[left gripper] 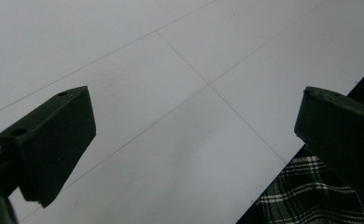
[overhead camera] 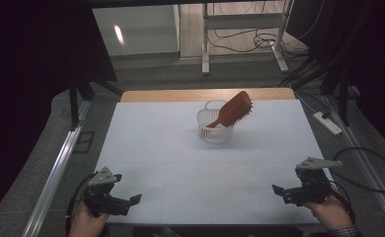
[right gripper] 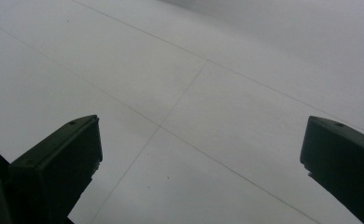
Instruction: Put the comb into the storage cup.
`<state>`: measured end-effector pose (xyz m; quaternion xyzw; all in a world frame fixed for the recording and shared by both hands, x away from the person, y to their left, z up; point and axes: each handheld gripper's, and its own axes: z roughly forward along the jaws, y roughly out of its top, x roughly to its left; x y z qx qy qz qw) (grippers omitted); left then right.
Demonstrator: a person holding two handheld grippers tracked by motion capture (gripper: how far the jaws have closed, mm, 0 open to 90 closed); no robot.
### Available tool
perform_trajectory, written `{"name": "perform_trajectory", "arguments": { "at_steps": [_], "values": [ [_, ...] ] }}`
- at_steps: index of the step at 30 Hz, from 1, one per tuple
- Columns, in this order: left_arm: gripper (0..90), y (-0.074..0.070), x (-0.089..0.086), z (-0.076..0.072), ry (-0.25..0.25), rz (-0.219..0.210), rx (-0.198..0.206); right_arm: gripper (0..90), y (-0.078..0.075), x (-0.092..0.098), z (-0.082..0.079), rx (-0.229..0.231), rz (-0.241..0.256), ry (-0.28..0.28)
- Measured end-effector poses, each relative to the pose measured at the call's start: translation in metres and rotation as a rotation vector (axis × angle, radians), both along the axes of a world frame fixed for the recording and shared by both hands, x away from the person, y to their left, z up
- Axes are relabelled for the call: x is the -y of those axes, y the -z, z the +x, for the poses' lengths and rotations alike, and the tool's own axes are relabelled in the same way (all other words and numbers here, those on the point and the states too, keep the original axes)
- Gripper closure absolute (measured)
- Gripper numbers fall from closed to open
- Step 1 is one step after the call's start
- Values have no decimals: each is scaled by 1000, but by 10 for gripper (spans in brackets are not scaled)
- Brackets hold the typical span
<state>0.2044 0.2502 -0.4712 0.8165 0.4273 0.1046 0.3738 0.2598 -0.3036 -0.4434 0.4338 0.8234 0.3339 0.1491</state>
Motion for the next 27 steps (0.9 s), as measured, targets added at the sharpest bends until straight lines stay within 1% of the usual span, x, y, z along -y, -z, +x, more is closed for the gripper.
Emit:
{"name": "perform_trajectory", "arguments": {
  "at_steps": [4, 16, 22, 27],
  "values": [
    [0, 0, 0, 0, 0, 0, 0, 0, 1, 5, -4, -1, 1, 15],
    [0, 0, 0, 0, 1, 1, -2, 0, 5, 17, -15, -12, -20, 49],
    [0, 0, 0, 0, 1, 1, -2, 0, 5, 21, -20, -3, -27, 62],
    [0, 0, 0, 0, -1, -1, -2, 0, 6, 24, -24, -6, -27, 73]
  ]
}}
